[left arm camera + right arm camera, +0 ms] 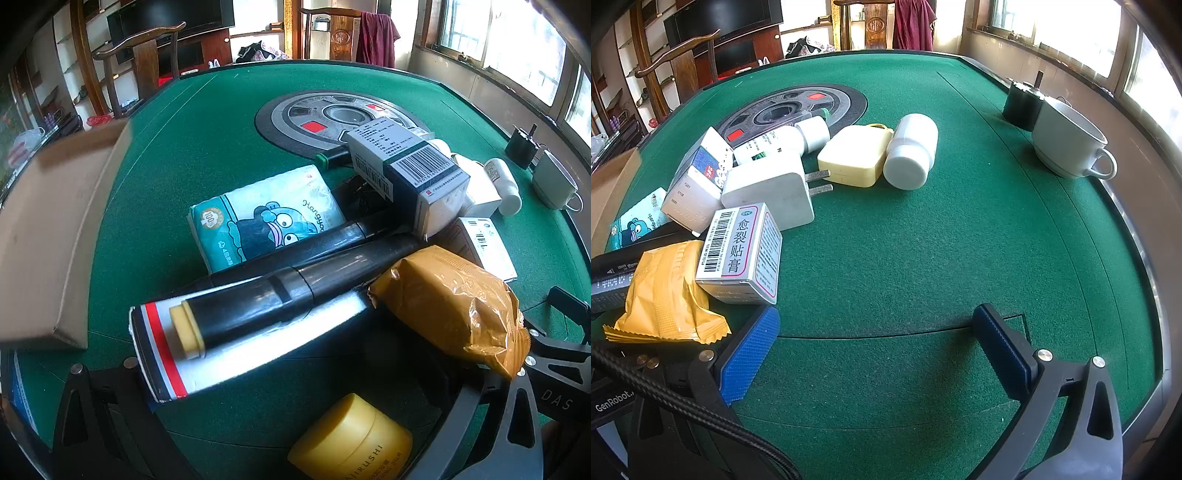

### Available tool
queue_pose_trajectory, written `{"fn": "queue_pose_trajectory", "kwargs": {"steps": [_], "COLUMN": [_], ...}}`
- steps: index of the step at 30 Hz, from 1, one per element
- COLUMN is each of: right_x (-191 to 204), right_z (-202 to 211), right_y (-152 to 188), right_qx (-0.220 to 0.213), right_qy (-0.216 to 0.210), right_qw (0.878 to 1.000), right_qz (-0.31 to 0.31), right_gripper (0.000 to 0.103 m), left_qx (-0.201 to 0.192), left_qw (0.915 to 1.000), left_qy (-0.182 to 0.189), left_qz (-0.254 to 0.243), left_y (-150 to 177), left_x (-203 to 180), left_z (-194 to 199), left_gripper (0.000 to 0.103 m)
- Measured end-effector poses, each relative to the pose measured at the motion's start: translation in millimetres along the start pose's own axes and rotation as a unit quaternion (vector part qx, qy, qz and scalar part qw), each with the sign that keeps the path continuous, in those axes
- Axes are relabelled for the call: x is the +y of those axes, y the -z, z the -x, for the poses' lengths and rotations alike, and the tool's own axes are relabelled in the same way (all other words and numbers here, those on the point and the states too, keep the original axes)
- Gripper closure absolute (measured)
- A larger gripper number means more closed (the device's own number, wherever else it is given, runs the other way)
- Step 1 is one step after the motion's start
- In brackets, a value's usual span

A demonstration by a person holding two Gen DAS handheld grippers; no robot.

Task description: Organize objects

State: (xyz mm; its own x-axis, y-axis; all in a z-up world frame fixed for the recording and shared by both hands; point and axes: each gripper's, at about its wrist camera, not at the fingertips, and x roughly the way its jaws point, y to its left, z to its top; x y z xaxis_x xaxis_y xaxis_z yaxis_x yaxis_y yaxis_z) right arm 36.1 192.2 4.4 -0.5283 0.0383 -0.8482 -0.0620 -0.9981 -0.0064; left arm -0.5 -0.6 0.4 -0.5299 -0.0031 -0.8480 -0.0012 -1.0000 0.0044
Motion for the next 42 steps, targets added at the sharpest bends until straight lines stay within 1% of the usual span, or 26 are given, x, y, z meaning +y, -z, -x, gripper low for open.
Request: {"fn": "queue_pose_trajectory", "kwargs": {"steps": [38,41,42], "right_x": [1.3,0.7,-1.0], "right_z": [-1.3,-3.4,-7.9], "right_y": [-0.9,-4.0,-8.7], "right_qx": [0.001,0.005,0.007], "right_qy": [-0.003,-0.007,-0.007], "right_qw": [1.0,1.0,1.0], "right_qz": [0.006,0.012,0.013], "right_gripper": [0.0,0.0,0.0], "left_qx": [0.0,0.0,0.0], "left_qw": [1.0,1.0,1.0], "left_qy": [0.0,-0.002,-0.002], "left_qz": [0.0,0.002,0.002], "left_y": [-0.2,-0.2,-1.2], "left_x": [0.2,-0.5,0.0], "left_z": [-0.1,0.2,-5.6], "left_gripper": [0.001,0.001,0.001]}}
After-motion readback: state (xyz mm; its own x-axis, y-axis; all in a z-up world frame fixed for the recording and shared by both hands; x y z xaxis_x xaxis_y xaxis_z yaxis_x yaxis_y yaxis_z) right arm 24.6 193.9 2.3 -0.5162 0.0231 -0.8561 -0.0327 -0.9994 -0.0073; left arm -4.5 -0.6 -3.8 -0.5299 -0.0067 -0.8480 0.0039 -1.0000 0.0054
